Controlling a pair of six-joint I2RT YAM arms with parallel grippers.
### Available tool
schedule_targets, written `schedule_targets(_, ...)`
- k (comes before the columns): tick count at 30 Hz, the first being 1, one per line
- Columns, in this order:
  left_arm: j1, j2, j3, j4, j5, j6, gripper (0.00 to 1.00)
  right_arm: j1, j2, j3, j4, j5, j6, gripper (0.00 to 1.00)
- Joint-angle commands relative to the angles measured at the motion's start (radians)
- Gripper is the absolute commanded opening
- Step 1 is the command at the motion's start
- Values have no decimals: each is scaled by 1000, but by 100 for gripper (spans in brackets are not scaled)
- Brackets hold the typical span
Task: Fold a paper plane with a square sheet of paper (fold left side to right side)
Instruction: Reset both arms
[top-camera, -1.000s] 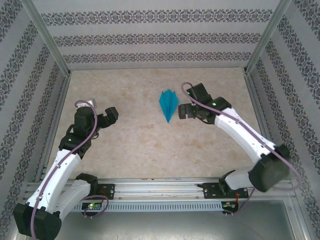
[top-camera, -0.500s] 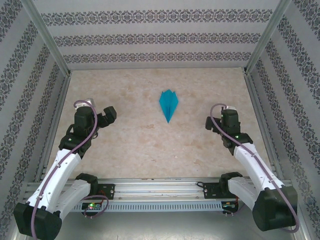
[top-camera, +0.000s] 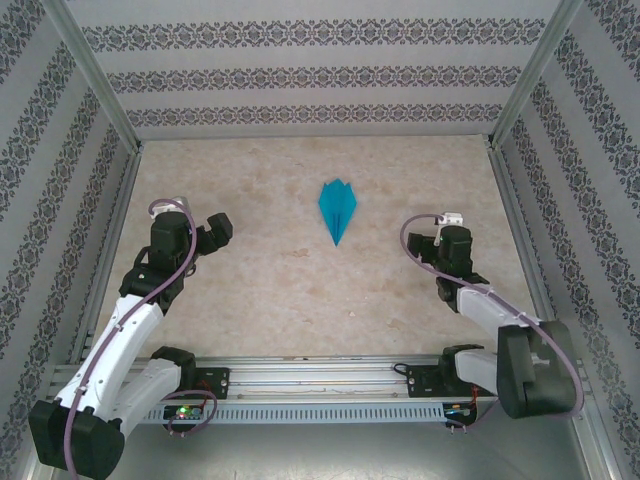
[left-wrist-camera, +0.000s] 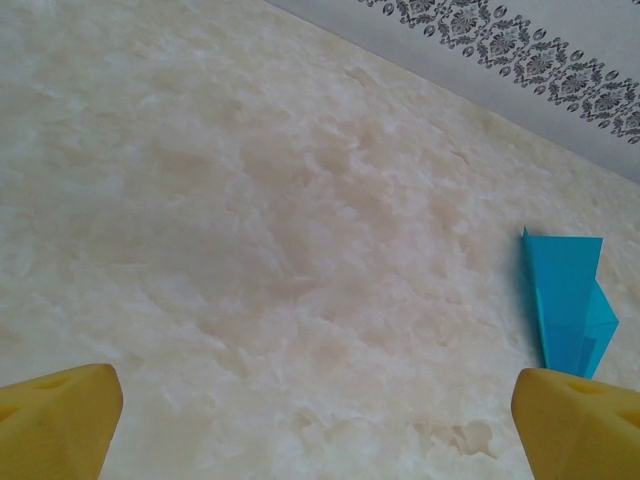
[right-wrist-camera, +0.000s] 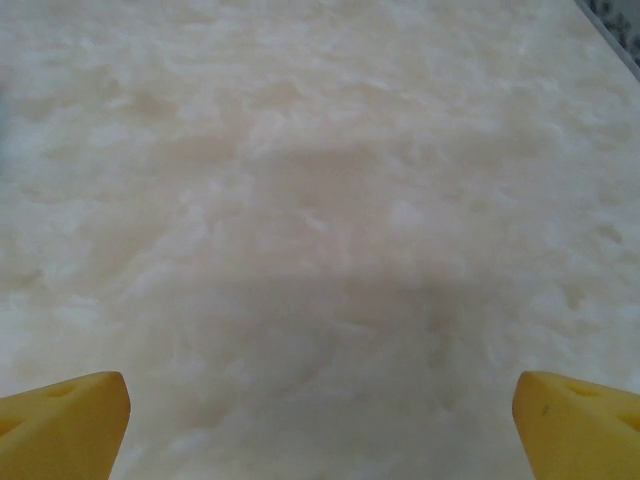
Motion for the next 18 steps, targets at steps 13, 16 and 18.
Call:
schedule_targets(13, 31, 39, 58, -36, -90, 119, 100, -37, 311, -52, 628, -187, -137, 98)
schedule_targets(16, 36, 52, 54, -22, -118, 174, 100, -65, 322, -5, 579, -157, -86, 98)
schedule_targets(18, 39, 55, 33, 12, -162, 231, 100, -74, 319, 19, 528, -129, -65, 98)
